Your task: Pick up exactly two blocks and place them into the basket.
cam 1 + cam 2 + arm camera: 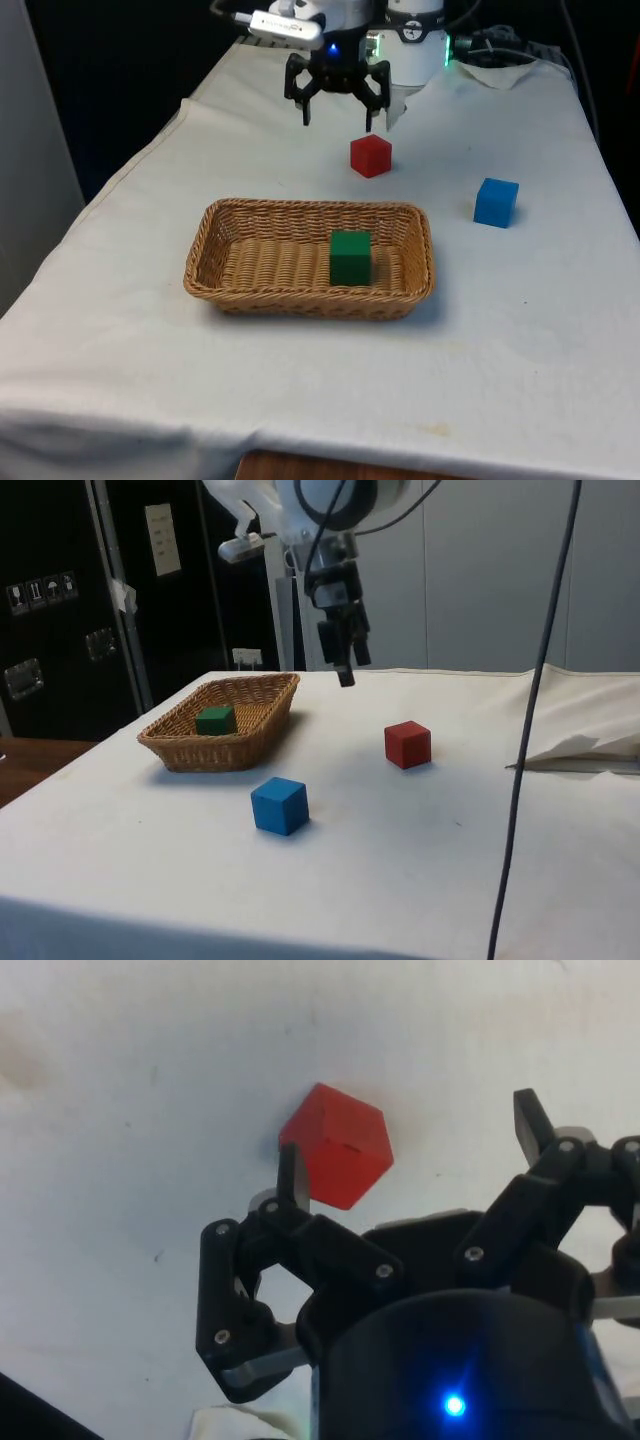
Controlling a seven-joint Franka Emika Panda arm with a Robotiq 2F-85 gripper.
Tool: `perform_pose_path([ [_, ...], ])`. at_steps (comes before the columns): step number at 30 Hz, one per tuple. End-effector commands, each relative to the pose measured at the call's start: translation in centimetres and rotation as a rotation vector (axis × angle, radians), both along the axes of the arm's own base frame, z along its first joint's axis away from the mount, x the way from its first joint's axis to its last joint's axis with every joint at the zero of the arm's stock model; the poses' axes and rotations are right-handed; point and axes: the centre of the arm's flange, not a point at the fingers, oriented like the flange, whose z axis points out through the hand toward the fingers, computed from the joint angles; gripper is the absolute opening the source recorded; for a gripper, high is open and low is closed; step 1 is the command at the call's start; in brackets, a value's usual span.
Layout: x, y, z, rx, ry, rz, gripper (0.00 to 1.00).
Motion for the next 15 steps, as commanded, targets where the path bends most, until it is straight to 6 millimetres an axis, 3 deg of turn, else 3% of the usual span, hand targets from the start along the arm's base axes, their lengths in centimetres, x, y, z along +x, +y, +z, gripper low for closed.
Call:
perform_pose_path([
  [1,-0.5,-0.2,0.1,-0.005,-0.011,0.002,1.0],
  [15,-3.8,0.8,-0.5,0.039,-0.072,0.001,1.0],
])
